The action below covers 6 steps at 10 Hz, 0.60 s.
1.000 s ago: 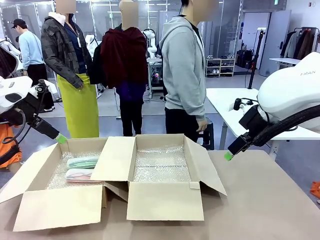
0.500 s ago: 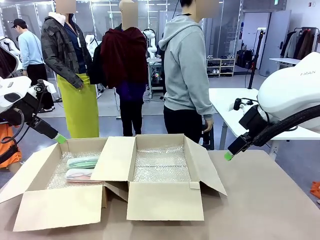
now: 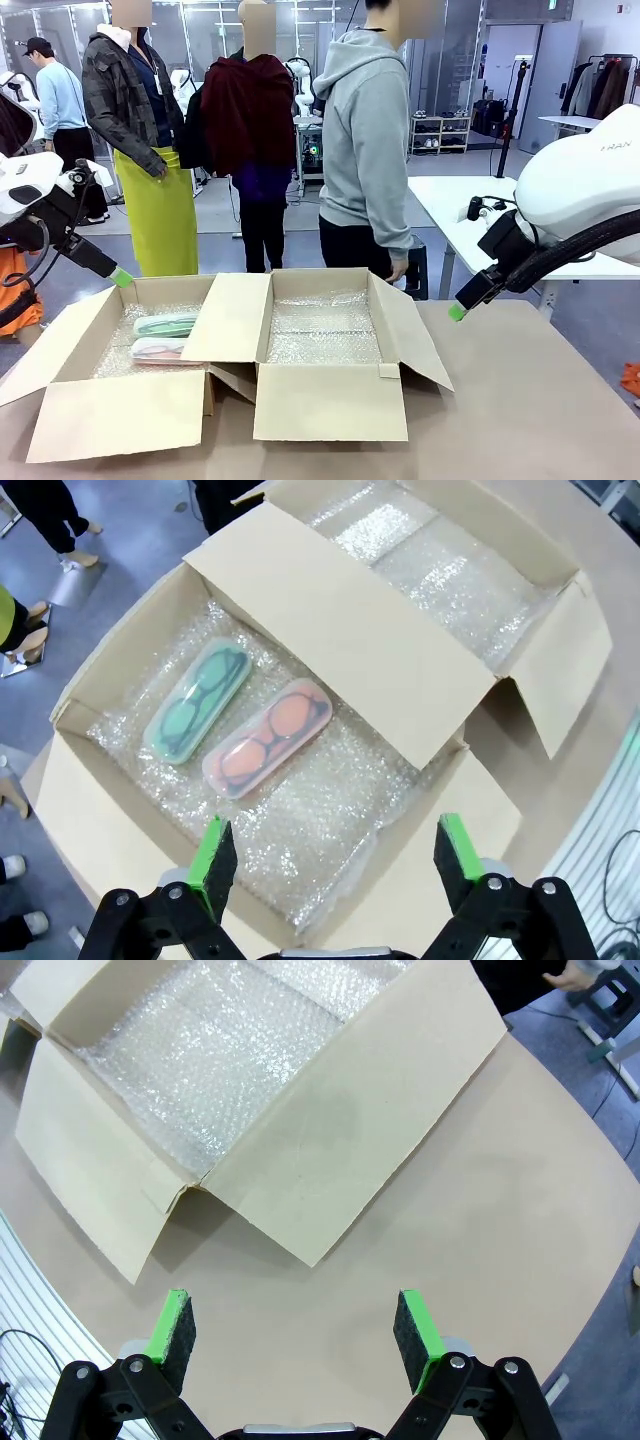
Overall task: Pack the glasses set securely to prepare it for shipping.
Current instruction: Position the Package Box on the left side of the table.
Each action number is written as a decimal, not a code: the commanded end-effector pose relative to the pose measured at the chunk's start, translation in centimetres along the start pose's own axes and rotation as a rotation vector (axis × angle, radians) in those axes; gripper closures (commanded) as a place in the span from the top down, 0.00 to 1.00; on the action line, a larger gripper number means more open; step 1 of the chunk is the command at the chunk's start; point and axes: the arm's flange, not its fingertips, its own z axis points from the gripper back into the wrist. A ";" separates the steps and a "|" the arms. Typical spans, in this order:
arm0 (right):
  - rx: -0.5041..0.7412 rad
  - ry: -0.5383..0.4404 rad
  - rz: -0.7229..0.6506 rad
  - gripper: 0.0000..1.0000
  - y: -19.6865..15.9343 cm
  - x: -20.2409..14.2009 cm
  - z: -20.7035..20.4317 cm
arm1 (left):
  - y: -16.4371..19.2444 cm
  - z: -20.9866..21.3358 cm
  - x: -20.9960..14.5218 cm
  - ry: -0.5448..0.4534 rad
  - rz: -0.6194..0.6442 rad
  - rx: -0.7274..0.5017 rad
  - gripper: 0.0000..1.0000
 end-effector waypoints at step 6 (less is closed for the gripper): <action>-0.001 0.012 -0.013 1.00 0.3 0.2 0.1 | -0.1 0.3 0.1 -0.002 0.002 0.024 1.00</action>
